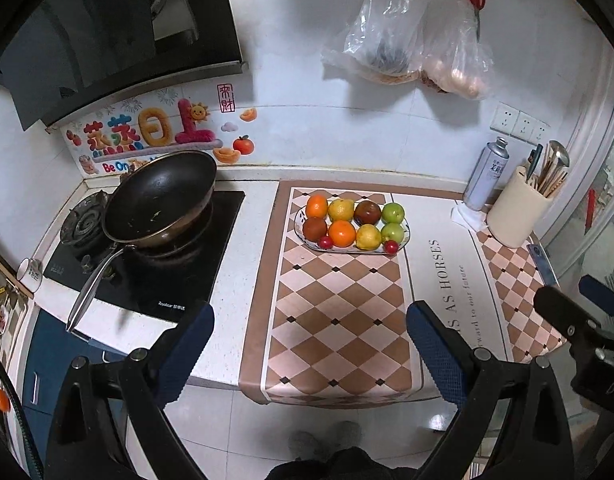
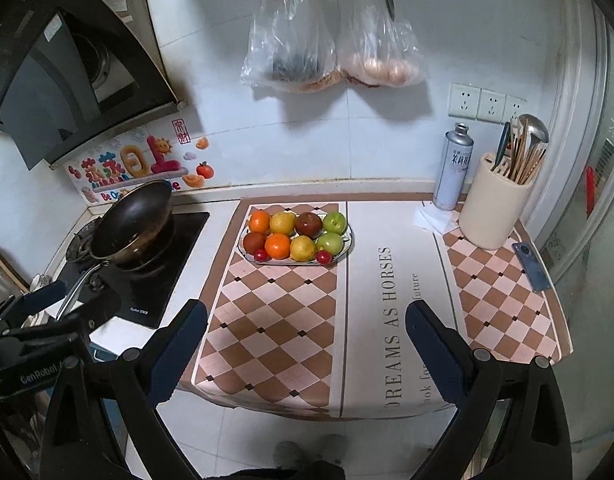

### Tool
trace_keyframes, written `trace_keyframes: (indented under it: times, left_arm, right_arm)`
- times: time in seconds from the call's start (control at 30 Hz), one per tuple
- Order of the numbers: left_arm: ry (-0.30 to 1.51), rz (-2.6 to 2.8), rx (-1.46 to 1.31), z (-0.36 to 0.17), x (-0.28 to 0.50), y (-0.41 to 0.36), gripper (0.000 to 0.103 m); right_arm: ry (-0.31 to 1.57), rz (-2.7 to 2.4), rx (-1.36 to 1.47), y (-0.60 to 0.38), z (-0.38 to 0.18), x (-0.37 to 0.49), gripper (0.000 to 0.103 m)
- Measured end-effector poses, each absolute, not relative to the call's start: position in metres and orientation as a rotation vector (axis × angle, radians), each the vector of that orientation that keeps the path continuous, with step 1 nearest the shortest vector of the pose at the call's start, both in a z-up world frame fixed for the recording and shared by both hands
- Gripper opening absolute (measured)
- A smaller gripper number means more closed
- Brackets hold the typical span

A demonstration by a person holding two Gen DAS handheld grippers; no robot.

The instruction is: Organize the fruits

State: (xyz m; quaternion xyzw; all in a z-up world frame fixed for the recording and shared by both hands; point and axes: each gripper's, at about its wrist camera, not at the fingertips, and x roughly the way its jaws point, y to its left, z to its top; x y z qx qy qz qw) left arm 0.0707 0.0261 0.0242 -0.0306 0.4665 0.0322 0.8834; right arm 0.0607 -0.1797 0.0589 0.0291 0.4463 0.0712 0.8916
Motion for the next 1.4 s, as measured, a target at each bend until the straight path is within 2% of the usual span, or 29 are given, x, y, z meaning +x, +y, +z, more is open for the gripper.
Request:
trace_keyframes:
  times: [0.6, 1.4]
  left_arm:
    - [0.961, 0.084, -0.071, 0.029, 0.073, 0.02, 0.098]
    - [1.08, 0.145, -0.055, -0.037, 0.178, 0.03, 0.098]
  right_arm:
    - [0.926, 0.135, 0.062, -0.185, 0.059, 0.075, 0.102]
    - [1.031, 0.073, 0.015, -0.178, -0.023, 0.192, 0.102]
